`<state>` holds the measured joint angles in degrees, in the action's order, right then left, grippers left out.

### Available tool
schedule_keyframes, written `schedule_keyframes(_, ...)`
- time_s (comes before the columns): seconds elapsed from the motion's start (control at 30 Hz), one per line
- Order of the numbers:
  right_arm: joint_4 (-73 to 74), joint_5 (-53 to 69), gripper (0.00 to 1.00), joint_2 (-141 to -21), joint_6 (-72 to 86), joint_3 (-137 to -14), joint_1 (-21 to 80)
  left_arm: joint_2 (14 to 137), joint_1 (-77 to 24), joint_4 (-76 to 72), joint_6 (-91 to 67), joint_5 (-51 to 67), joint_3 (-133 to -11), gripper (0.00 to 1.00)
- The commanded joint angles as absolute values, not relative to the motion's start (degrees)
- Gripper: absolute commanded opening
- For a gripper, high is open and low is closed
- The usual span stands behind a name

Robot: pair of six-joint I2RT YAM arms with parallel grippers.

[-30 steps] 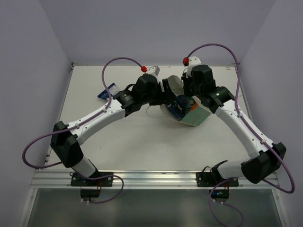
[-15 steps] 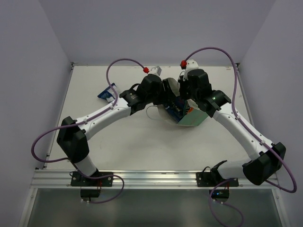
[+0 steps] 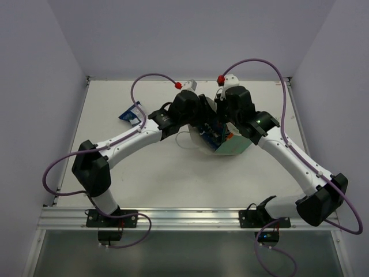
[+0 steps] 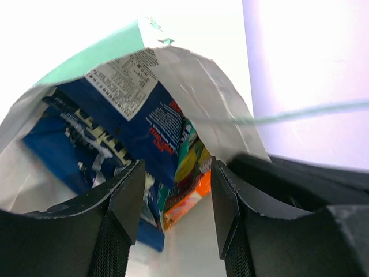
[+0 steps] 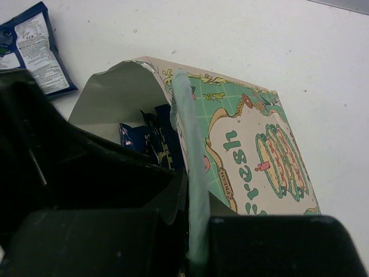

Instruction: Take the snacks out of the paper bag

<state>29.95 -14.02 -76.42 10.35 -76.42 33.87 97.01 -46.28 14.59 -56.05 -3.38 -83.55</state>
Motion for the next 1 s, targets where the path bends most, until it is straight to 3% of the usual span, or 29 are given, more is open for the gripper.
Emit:
schedule_keyframes(0.0,29.8,-14.9,0.0,-75.2,11.5,-76.4,34.3,101.0,-46.6,12.0,-57.8,-2.9,-86.4,0.55)
schedule_keyframes(0.7,29.6,-12.7,0.0,-75.6,12.0,-76.1,34.4,109.8,-44.3,7.0,-60.0,-0.9,-85.6,0.59)
schedule_keyframes(0.77,29.4,-12.5,0.0,-75.6,12.0,-76.1,34.4,110.6,-44.3,6.2,-60.3,-0.8,-86.3,0.56)
schedule_keyframes(0.83,29.5,-12.5,0.0,-75.6,12.0,-76.1,34.4,110.5,-44.3,5.5,-60.2,-1.5,-86.4,0.45)
schedule_keyframes(0.9,29.5,-12.7,0.0,-75.6,11.9,-76.0,34.4,109.6,-44.2,5.5,-59.7,-2.9,-86.5,0.23)
schedule_keyframes(0.97,29.4,-12.9,0.0,-75.4,11.7,-75.8,34.3,108.7,-43.9,5.6,-59.3,-3.6,-86.0,0.13)
